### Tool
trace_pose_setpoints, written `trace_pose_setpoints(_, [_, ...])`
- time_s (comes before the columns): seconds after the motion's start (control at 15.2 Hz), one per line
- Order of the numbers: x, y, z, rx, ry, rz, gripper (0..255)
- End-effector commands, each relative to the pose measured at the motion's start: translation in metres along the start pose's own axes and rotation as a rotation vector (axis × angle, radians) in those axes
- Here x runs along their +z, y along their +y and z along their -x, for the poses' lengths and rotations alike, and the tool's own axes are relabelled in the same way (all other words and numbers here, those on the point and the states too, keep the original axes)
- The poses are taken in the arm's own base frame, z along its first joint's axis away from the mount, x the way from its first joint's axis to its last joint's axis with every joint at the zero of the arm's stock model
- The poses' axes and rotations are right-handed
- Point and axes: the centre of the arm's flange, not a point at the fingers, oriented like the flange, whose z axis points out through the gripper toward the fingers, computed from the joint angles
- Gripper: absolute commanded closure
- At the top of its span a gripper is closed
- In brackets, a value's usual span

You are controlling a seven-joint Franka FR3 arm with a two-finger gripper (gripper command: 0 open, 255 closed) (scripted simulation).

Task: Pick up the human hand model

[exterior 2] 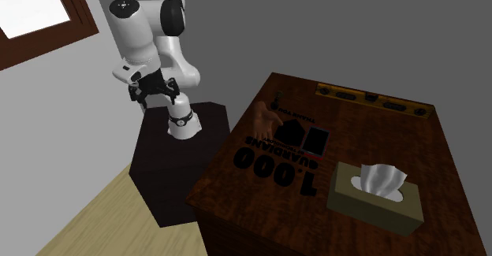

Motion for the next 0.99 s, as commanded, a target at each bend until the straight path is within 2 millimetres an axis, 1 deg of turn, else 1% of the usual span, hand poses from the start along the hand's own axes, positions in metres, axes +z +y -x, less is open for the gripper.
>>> trace_pose_setpoints(0.0, [0.0,0.0,0.0,0.0,0.0,0.0,0])
trace_pose_setpoints(0.92, [-0.012,-0.174,-0.041,0.022,0.026,-0.033,0])
